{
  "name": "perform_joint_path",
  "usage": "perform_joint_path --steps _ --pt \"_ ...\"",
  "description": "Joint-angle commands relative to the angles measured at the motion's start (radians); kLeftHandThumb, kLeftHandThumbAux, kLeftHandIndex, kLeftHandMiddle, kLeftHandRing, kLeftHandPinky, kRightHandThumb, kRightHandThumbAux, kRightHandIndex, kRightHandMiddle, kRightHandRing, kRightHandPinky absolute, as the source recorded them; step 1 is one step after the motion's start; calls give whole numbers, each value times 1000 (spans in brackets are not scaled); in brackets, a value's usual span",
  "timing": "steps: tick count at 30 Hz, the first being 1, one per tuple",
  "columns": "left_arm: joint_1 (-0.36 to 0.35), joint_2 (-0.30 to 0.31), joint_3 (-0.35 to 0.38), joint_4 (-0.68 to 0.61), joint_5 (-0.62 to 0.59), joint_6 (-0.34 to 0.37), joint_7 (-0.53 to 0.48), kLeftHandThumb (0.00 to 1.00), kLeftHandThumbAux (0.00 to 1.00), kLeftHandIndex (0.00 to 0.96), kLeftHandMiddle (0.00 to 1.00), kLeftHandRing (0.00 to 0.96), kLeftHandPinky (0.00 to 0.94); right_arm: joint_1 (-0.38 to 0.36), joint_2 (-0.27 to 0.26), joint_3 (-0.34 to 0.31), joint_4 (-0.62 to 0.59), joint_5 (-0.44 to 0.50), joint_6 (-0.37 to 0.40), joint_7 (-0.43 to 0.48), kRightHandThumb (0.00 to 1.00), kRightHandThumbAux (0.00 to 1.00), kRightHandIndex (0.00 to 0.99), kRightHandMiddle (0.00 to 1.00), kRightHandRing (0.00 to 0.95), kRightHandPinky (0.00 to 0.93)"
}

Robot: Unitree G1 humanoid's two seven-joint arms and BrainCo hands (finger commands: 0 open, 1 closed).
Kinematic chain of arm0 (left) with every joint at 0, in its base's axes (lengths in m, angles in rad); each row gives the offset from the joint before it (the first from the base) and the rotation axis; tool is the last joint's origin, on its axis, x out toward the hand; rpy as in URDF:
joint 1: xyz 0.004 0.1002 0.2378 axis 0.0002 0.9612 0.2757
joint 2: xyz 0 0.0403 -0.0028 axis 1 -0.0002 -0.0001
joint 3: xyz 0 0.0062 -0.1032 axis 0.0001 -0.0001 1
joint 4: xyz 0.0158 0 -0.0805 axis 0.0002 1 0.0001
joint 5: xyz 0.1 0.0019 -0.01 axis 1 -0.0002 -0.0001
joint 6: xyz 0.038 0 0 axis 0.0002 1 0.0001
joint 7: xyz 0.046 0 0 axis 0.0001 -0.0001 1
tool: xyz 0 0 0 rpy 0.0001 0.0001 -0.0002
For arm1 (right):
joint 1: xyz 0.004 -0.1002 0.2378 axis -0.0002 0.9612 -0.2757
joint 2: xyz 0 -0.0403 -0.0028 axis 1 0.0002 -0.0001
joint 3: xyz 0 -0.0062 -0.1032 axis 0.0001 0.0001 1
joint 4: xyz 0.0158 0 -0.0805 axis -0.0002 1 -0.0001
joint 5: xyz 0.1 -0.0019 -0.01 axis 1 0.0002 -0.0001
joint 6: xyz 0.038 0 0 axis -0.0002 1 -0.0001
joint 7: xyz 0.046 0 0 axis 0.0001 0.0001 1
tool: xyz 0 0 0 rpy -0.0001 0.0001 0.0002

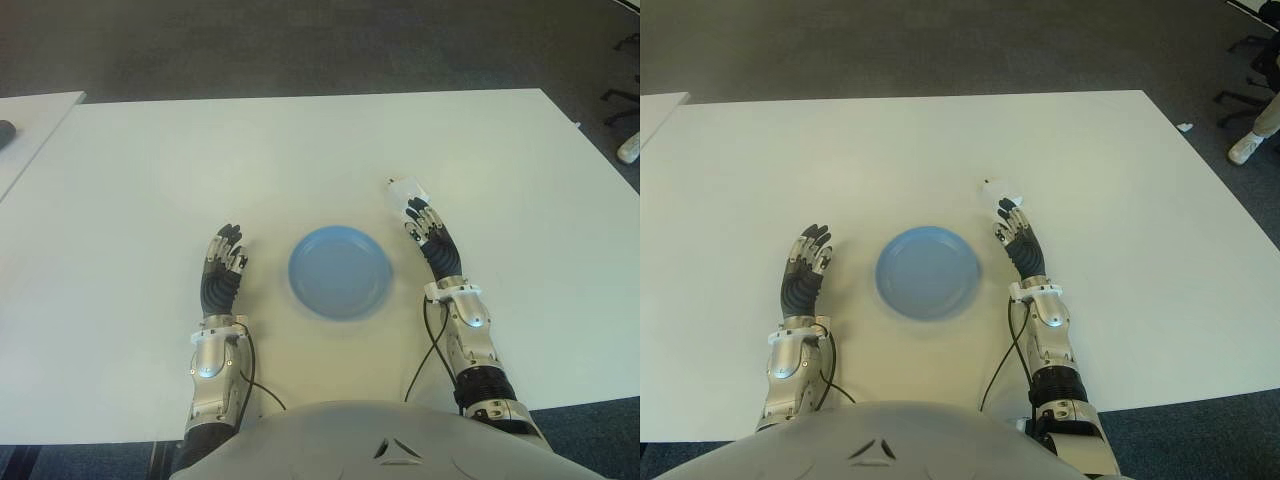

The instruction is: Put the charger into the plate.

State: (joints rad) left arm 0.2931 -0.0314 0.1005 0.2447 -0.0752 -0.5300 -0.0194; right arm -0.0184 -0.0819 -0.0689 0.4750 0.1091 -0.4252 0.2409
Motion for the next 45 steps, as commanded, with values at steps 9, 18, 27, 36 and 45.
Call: perform_joint_path --steps 9,18,27,36,45 --pt "9 14 -6 28 21 -1 -7 196 608 138 141 107 107 42 8 2 35 -1 49 -5 185 587 45 37 0 0" --pt "8 7 -7 23 14 19 -4 214 623 138 144 109 114 40 4 0 46 5 28 11 180 575 41 34 0 0" --pt "-5 -3 -3 42 12 23 4 224 633 127 142 113 121 103 -24 6 -149 42 57 62 175 574 33 29 0 0" --pt "-33 7 -2 109 26 -24 -4 191 619 126 132 104 110 71 -57 -29 -277 97 35 102 209 522 57 39 0 0" --pt "-61 8 -8 148 19 -38 -12 182 645 128 126 96 99 -43 -87 -60 -231 76 -56 89 291 458 98 65 6 0"
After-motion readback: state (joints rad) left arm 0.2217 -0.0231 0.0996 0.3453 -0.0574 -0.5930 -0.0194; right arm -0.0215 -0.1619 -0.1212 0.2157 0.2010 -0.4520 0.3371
